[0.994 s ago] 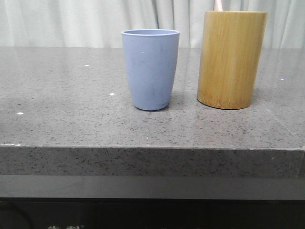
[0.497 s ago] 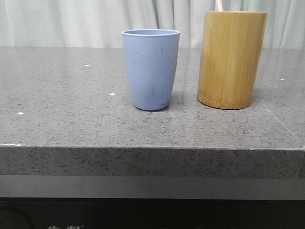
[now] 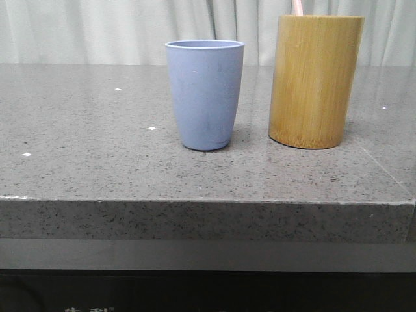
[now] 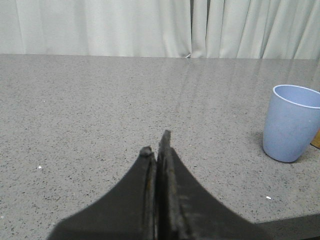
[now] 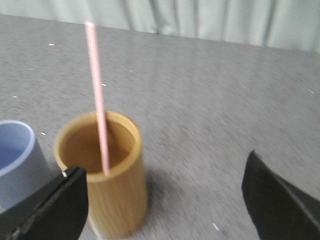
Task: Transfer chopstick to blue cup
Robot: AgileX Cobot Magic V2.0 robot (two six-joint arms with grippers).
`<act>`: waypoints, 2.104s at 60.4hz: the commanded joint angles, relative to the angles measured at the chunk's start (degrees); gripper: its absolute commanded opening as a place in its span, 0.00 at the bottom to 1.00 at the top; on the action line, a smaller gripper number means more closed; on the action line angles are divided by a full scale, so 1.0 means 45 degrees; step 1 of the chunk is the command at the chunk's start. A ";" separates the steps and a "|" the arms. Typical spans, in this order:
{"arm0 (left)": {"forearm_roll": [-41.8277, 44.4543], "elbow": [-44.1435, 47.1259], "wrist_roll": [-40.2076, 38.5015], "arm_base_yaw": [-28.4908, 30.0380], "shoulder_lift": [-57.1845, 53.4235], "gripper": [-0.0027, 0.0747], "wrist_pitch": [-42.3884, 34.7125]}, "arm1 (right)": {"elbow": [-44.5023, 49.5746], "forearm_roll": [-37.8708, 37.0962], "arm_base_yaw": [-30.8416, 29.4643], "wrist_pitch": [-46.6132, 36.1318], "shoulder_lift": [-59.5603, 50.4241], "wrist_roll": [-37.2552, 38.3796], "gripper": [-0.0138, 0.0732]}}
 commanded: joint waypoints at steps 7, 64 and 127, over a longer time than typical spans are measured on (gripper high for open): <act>-0.0117 -0.0291 -0.0129 0.0007 0.0154 0.01 -0.1079 | -0.2906 0.0086 0.1185 -0.1600 0.2915 -0.0166 0.89; -0.0092 -0.0291 -0.0129 0.0007 0.0154 0.01 -0.0996 | -0.6454 -0.0271 0.1650 -0.2041 0.6689 -0.0166 0.06; -0.0092 -0.0291 -0.0129 0.0007 0.0154 0.01 -0.0996 | -0.6431 0.1153 0.5070 -0.4942 0.7593 -0.0166 0.12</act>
